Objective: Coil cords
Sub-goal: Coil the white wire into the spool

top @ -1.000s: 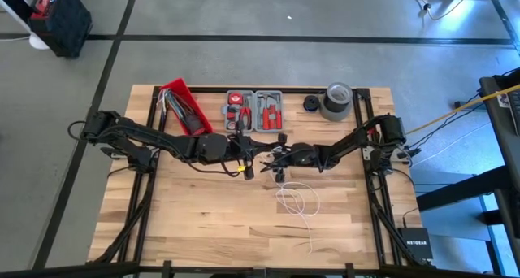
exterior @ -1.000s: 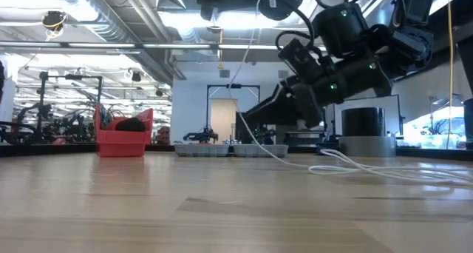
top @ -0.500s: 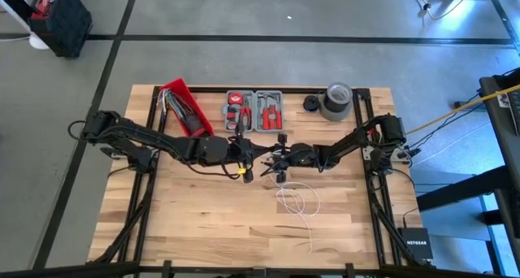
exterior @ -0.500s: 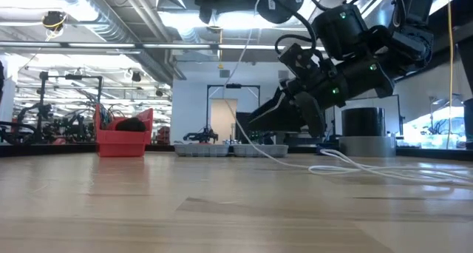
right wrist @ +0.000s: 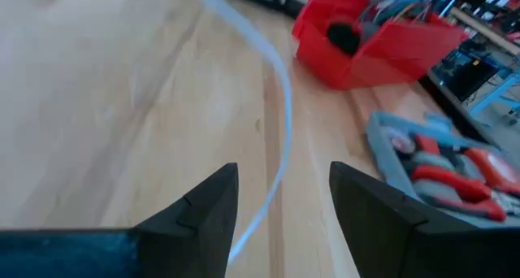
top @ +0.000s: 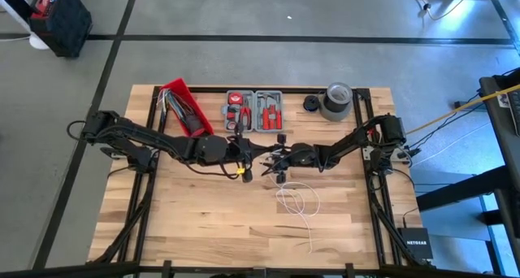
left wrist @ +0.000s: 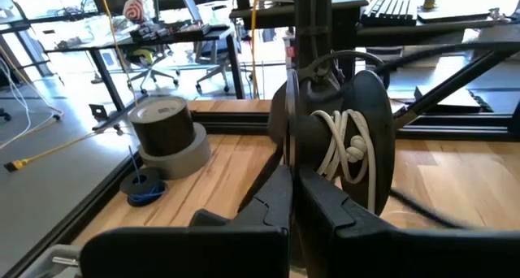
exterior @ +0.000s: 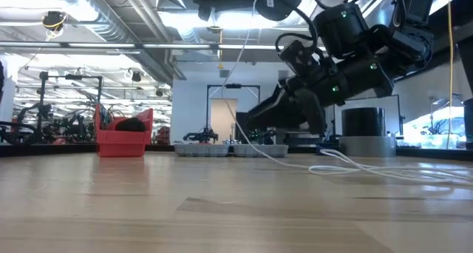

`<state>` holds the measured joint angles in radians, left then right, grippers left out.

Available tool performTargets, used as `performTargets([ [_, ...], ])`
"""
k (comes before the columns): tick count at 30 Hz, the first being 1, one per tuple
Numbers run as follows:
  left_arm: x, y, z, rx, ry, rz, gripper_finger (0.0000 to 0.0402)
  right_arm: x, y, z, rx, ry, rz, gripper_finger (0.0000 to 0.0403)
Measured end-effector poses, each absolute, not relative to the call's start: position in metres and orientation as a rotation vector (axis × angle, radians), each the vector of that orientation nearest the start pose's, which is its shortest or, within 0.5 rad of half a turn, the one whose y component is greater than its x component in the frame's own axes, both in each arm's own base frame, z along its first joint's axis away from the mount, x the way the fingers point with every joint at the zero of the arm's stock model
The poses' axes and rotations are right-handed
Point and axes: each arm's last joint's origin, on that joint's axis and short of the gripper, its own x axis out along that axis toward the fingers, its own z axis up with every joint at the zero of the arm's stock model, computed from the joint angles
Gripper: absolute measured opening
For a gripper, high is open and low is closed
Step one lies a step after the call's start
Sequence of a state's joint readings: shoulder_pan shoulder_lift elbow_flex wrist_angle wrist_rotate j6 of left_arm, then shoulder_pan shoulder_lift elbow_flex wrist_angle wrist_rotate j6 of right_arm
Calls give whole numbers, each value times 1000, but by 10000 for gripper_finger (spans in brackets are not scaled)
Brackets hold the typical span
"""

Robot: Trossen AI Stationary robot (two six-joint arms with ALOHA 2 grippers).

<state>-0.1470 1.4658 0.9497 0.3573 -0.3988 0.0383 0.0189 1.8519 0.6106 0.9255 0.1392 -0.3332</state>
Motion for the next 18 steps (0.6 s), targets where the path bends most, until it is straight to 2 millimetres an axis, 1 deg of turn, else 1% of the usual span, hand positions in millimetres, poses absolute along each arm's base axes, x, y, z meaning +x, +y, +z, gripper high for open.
performTargets([
  [3, 327, -35, 282, 80, 159, 253, 0, 326, 2, 123, -321, 273, -107, 200],
  [6, 327, -35, 283, 71, 154, 254, 0, 332, 1, 129, -309, 251, -132, 200],
  [9, 327, -36, 283, 69, 150, 253, 0, 339, 2, 126, -302, 240, -87, 200],
  [13, 327, -36, 285, 64, 133, 252, 0, 349, 2, 118, -300, 261, -104, 198],
  [15, 327, -36, 285, 61, 132, 249, 0, 351, 2, 115, -302, 270, -113, 191],
  [18, 327, -37, 285, 60, 131, 249, 0, 353, 2, 117, -305, 262, -110, 169],
])
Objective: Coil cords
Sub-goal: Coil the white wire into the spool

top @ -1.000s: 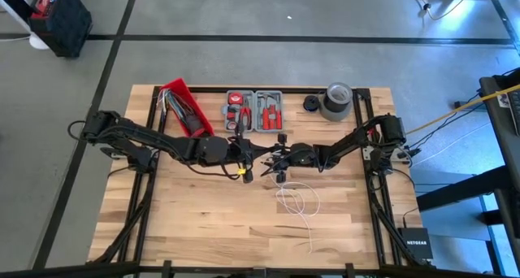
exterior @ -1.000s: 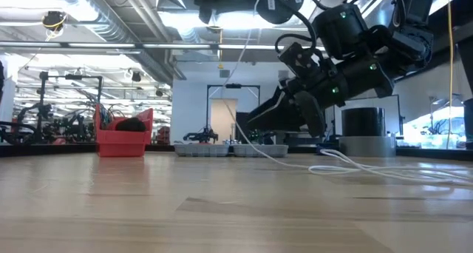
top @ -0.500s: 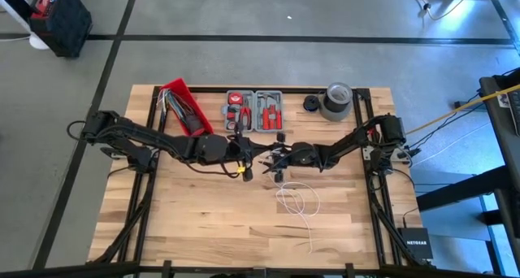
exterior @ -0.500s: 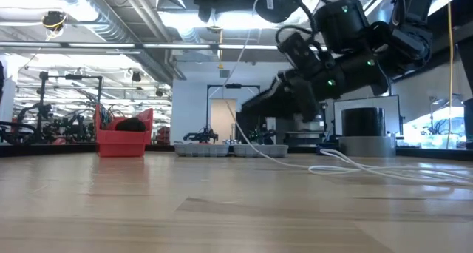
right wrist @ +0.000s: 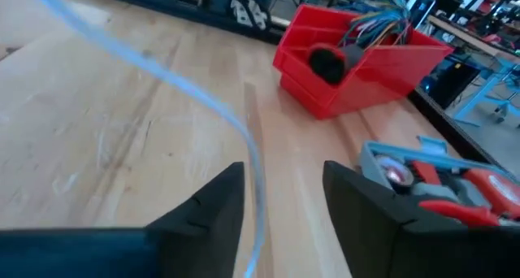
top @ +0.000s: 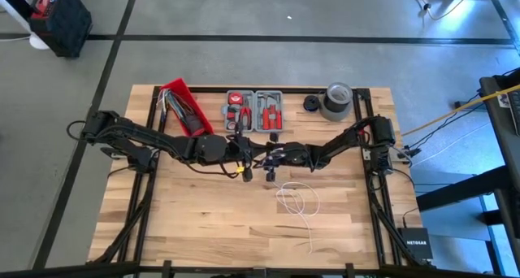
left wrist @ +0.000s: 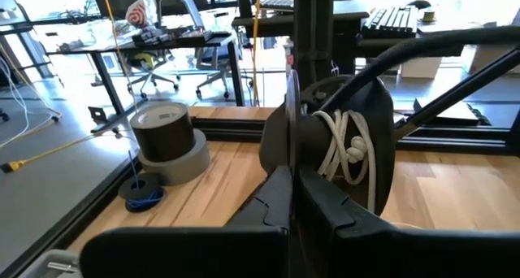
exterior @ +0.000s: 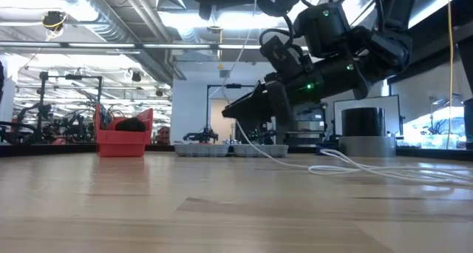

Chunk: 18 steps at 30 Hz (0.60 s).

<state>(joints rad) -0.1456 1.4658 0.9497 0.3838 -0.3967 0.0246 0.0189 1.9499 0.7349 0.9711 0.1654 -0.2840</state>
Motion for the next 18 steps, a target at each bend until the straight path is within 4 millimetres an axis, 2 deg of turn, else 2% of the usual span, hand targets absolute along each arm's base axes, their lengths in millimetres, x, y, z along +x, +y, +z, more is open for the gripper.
performTargets([
  [4, 326, -39, 284, 63, 138, 244, 0, 353, 2, 116, -316, 273, -114, 115],
  [9, 326, -41, 284, 71, 139, 236, 0, 351, 2, 115, -323, 315, -105, 19],
  [13, 326, -42, 284, 92, 139, 233, 0, 345, 1, 123, -339, 327, -115, 19],
  [18, 323, -43, 288, 122, 136, 229, 0, 325, 0, 129, -343, 332, -144, 7],
])
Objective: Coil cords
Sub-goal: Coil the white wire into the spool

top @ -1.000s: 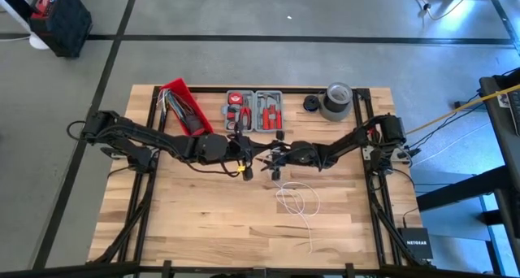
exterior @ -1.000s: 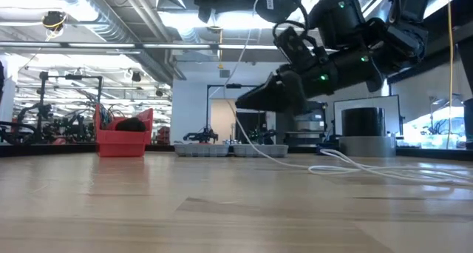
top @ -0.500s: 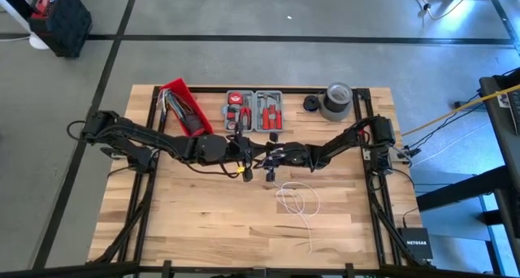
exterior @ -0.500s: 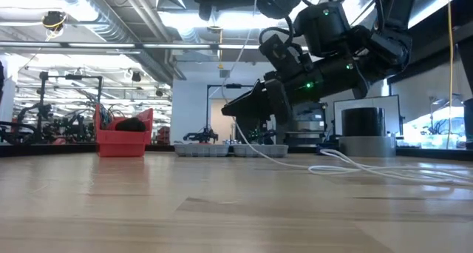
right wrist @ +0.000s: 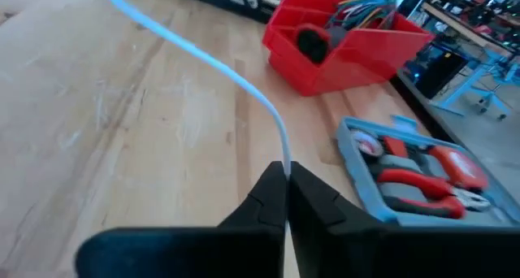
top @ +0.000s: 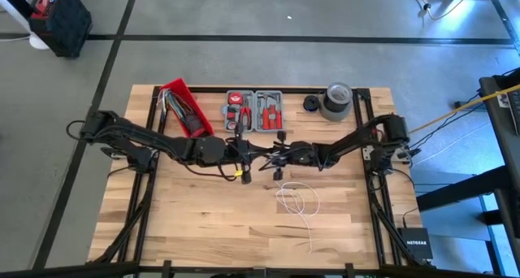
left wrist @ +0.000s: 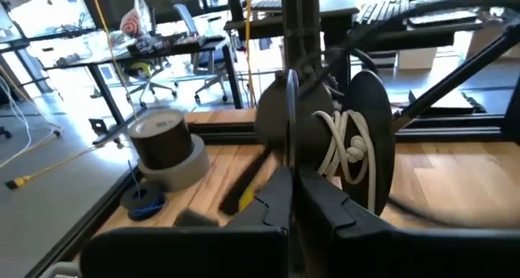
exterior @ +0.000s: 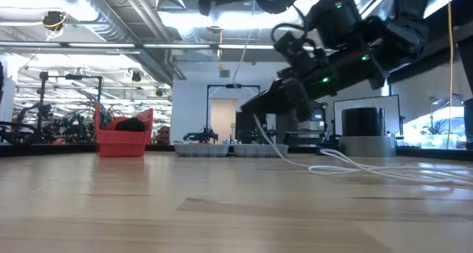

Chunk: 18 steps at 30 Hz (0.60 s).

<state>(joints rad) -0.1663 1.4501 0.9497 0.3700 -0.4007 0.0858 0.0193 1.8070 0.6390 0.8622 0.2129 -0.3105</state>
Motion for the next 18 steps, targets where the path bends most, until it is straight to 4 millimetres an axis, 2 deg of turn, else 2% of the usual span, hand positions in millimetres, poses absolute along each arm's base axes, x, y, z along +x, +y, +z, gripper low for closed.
performTargets([
  [7, 312, -42, 296, 159, 172, 246, 0, 289, -1, 142, -303, 321, -182, 6],
  [18, 310, -36, 290, 207, 249, 256, 0, 238, -9, 164, -335, 353, -419, 4],
])
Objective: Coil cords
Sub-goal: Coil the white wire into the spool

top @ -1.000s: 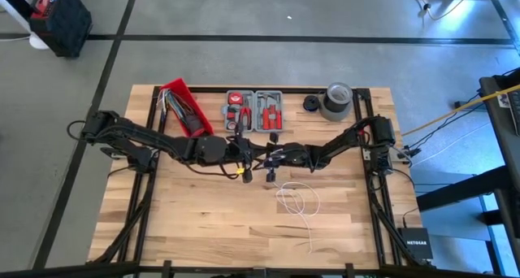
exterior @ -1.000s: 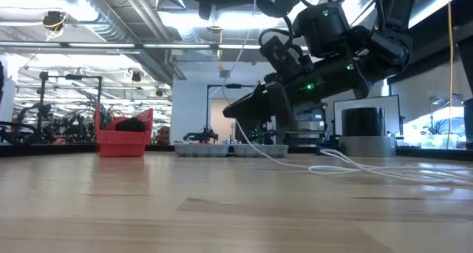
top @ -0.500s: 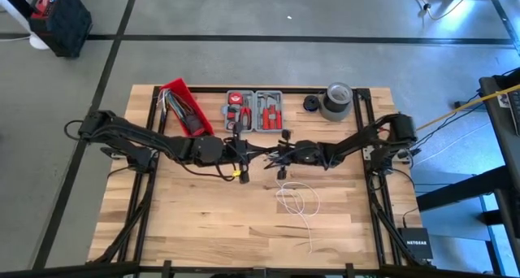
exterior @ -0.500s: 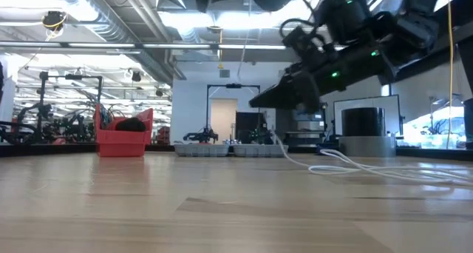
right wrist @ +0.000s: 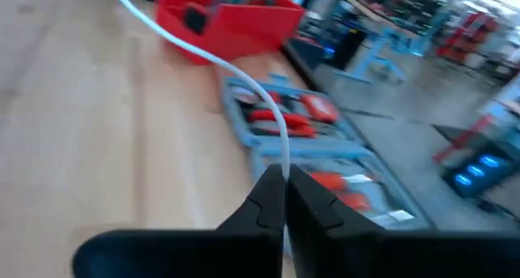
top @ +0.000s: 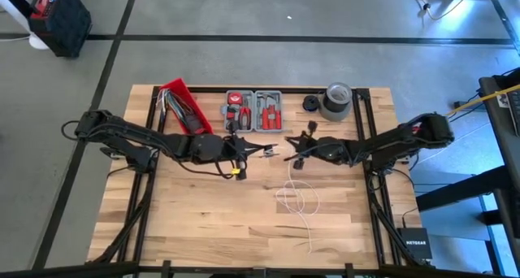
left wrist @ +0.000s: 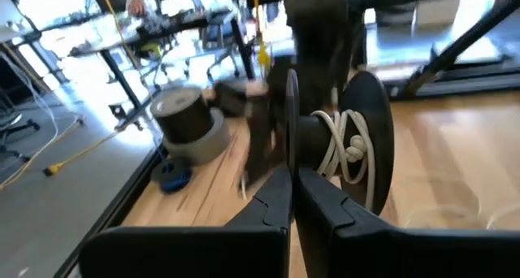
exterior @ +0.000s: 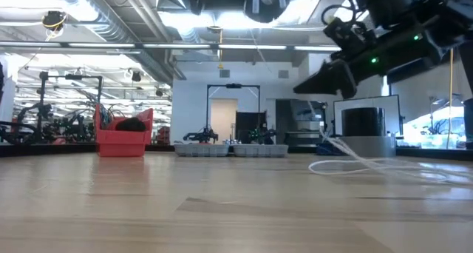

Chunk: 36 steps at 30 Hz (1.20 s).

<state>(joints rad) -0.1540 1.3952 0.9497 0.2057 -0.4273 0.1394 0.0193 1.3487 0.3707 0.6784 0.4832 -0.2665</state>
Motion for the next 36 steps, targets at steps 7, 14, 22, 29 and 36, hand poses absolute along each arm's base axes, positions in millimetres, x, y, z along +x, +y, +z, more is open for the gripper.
performTargets([
  [7, 309, -28, 282, 223, 338, 276, 0, 211, -12, 182, -335, 348, -516, 9],
  [14, 310, -12, 271, 192, 419, 341, 0, 195, -12, 203, -257, 258, -528, 10],
  [22, 326, 10, 251, 147, 443, 429, 0, 194, -7, 221, -69, 69, -355, 5],
  [29, 336, 16, 243, 119, 397, 453, 0, 204, -4, 222, 48, -21, -250, 5],
  [36, 345, 18, 239, 98, 335, 462, 0, 229, 0, 217, 99, -18, -143, 5],
])
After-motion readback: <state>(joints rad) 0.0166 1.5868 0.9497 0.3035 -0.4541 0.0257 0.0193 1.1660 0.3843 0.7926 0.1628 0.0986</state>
